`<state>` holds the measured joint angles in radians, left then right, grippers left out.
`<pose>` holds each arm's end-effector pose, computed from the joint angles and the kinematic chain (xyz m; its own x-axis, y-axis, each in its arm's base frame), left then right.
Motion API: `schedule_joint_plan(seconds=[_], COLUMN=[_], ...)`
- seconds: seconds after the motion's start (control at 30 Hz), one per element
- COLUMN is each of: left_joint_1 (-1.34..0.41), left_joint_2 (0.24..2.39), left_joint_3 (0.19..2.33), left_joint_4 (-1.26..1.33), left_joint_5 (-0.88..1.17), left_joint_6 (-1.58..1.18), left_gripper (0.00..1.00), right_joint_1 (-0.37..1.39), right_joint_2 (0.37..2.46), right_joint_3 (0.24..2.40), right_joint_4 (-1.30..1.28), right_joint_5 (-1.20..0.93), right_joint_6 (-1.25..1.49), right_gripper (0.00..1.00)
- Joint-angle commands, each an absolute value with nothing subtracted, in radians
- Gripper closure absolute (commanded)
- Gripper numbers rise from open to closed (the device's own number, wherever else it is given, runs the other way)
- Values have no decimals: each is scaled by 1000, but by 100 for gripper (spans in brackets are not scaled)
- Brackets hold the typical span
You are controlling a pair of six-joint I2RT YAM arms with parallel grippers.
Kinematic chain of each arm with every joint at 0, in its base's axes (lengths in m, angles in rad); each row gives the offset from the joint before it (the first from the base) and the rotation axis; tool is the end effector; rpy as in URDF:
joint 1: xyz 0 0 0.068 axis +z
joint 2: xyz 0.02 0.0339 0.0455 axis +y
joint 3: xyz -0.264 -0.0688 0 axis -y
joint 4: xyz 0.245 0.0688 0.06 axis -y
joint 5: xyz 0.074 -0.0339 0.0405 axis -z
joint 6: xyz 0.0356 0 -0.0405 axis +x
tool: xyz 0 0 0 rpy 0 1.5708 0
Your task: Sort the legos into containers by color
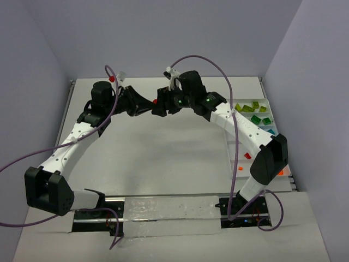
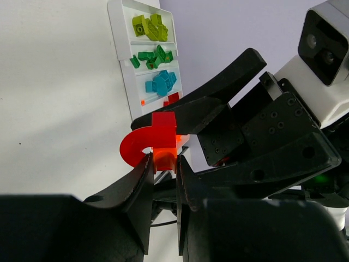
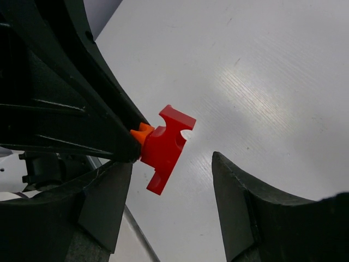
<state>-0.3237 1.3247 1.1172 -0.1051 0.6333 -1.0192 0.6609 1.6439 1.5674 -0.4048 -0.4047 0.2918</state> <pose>0.2829 -0.1171 0.3462 -0.8259 -0.4471 -0.3436 0.1658 0.3899 -0.9058 0.2936 0.2460 0.3685 -0.5916 -0.1250 -0.7965 -0.6991 0.5716 0.4296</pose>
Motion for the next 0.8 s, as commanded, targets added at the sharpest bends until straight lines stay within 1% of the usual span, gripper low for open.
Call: schedule_joint_plan(seconds=[0.0, 0.2, 0.23, 0.3, 0.33, 0.37, 0.47, 0.6, 0.77], left_joint_1=[-338, -345, -345, -345, -347, -347, -348, -348, -336], left_joint_2=[1318, 1319, 1320, 1323, 1324, 1325, 1326, 1325, 1317], left_joint_3=[1136, 1131, 1133, 1137, 1140, 1141, 1147, 1150, 1155], left_joint_4=[-43, -46, -47, -51, -54, -54, -66, -86, -117], left_joint_5=[658, 655, 653, 650, 650, 649, 641, 629, 623], left_joint_6=[-1039, -1038, -1037, -1035, -1032, -1032, -1023, -1005, -983], left_gripper=[100, 100, 100, 100, 100, 100, 100, 100, 100], right_joint_1=[681, 689, 692, 696, 698, 698, 703, 703, 695], right_joint_2=[1655, 1662, 1663, 1663, 1663, 1663, 1663, 1653, 1607], right_joint_3=[1637, 1641, 1641, 1641, 1641, 1640, 1638, 1624, 1564], right_joint_4=[-394, -401, -405, -410, -411, -411, -420, -424, -422], right_joint_5=[-370, -355, -352, -346, -336, -335, -308, -277, -222], right_joint_6=[268, 261, 258, 254, 250, 250, 249, 246, 241], right_gripper=[38, 55, 60, 66, 73, 73, 90, 100, 100])
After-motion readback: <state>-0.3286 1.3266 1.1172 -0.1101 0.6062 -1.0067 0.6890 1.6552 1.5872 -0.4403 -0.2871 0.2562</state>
